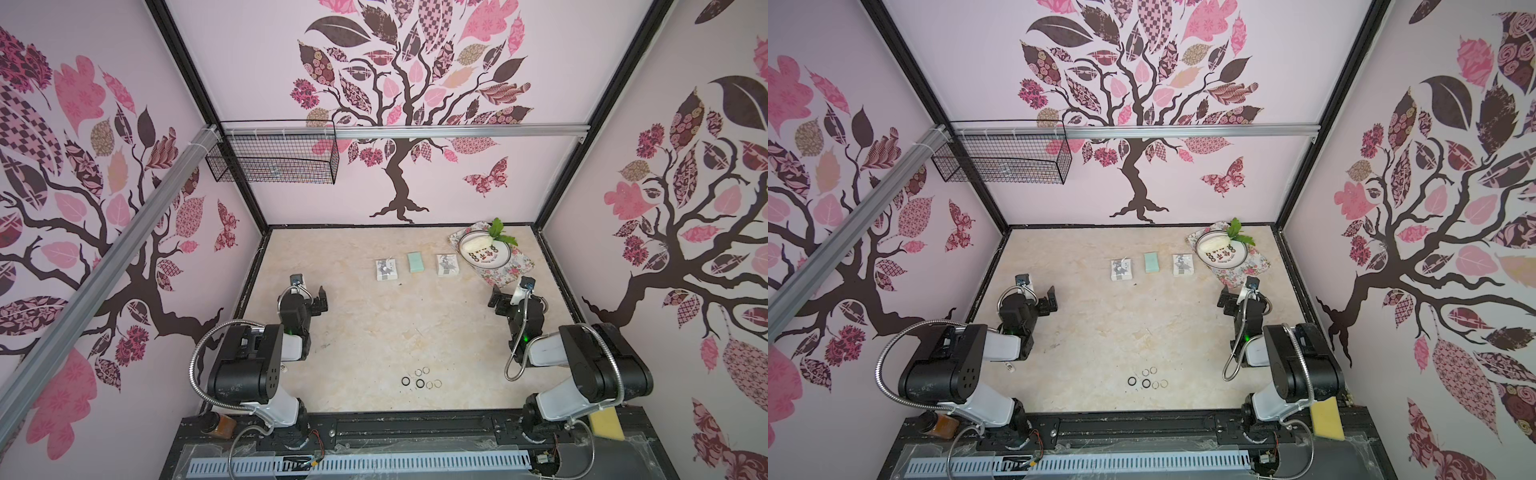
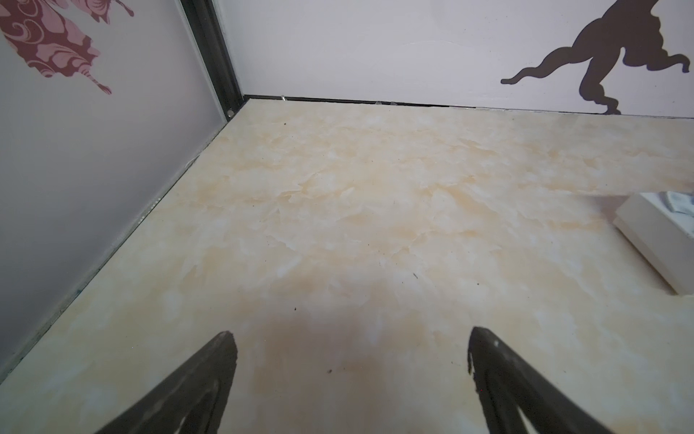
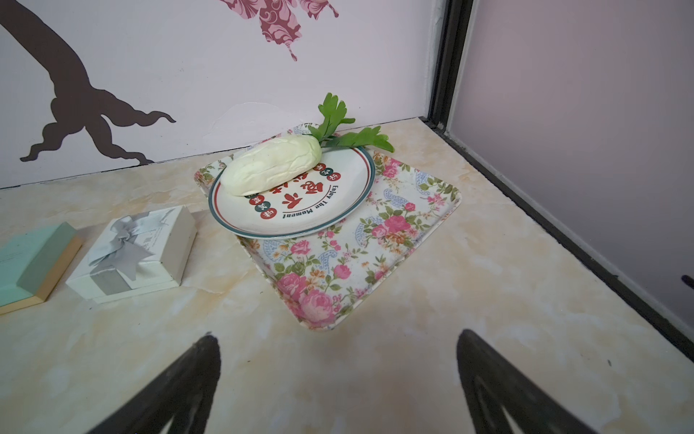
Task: Take the rings out of the lift-off lid box
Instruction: Reset both arms
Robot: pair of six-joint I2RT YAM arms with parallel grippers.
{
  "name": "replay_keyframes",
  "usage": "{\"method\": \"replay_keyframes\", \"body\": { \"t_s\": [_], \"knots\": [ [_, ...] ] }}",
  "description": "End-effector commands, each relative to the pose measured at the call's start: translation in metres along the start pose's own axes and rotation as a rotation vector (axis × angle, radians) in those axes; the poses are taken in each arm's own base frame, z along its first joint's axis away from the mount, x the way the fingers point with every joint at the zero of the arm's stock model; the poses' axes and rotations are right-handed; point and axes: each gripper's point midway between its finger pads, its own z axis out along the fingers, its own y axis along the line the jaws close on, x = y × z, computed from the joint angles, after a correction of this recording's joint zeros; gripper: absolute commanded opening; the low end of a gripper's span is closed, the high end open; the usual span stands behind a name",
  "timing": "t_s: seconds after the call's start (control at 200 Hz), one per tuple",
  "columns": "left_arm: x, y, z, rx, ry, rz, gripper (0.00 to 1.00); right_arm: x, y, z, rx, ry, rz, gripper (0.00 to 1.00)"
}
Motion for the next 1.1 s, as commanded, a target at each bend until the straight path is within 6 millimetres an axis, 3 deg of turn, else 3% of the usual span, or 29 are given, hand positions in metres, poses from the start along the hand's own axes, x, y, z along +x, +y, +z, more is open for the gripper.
{"method": "replay_keyframes", "body": {
  "t_s": [0.0,0.65,0.835,1.0,1.095],
  "knots": [
    [-0.017,-0.002,0.002,0.017,-0.049,-0.009,0.98,-0.01,0.006,0.004,-0.015,-0.028,0.01,1.0],
    [-0.017,-0.002,0.001,0.017,-0.059,-0.003,0.98,-0.01,0.006,0.004,-0.014,-0.027,0.01,1.0],
    [-0.019,-0.006,-0.017,0.015,-0.133,0.02,0.98,-0.009,0.006,0.004,-0.014,-0.025,0.01,1.0],
    [-0.018,-0.003,0.0,-0.022,-0.067,0.014,0.98,-0.01,0.006,0.004,-0.014,-0.026,0.011,1.0],
    [-0.018,-0.003,0.0,-0.017,-0.07,0.009,0.98,-0.01,0.006,0.004,-0.014,-0.027,0.01,1.0]
  ]
}}
